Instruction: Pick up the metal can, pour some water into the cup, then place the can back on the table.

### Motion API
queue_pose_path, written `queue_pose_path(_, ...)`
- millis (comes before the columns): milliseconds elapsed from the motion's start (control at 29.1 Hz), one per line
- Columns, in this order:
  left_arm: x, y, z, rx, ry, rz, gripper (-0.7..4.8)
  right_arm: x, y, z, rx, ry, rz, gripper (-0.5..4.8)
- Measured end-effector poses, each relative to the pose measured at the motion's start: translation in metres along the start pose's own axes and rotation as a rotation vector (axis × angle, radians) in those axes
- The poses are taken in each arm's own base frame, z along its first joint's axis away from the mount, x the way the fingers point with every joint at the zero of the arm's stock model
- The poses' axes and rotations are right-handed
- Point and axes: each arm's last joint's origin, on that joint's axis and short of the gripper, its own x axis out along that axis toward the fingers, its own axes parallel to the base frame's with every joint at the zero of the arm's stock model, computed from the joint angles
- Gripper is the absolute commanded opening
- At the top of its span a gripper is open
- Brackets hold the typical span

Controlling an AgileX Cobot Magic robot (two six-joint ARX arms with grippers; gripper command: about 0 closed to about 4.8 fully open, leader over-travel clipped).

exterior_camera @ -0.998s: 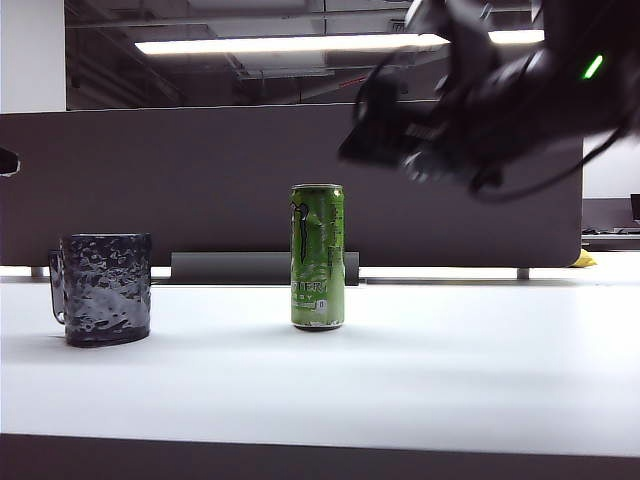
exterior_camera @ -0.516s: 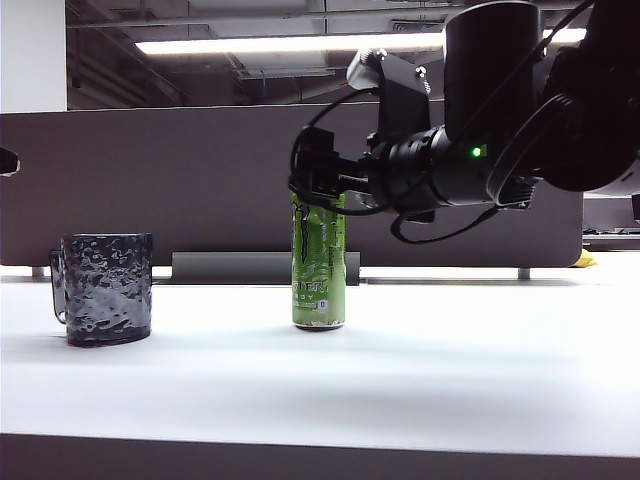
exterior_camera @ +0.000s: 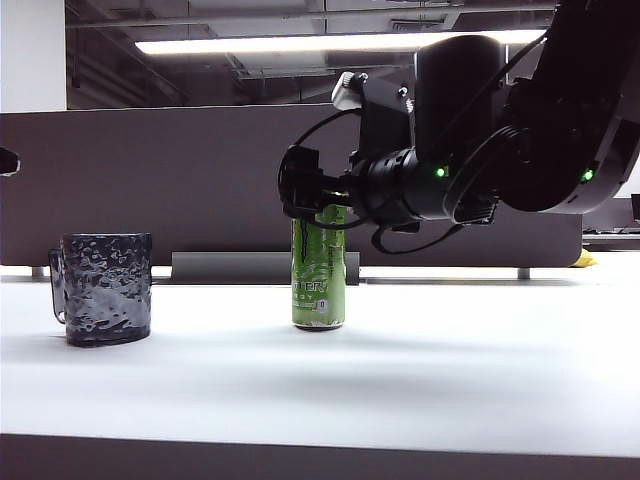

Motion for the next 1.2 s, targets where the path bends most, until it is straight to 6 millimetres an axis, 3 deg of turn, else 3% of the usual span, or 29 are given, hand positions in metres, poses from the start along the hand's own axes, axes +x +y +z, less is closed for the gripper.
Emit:
queue_pose_path(516,0.0,0.0,0.0,0.0,0.0,0.0,-0.05,0.021,0.0,-0.001,-0.001,0.021,-0.003,4.79)
queue_pose_path(1205,0.0,0.0,0.0,0.0,0.0,0.0,-0.05,0.022,0.0,-0.004,-0.001,0.07,-0.008,4.79)
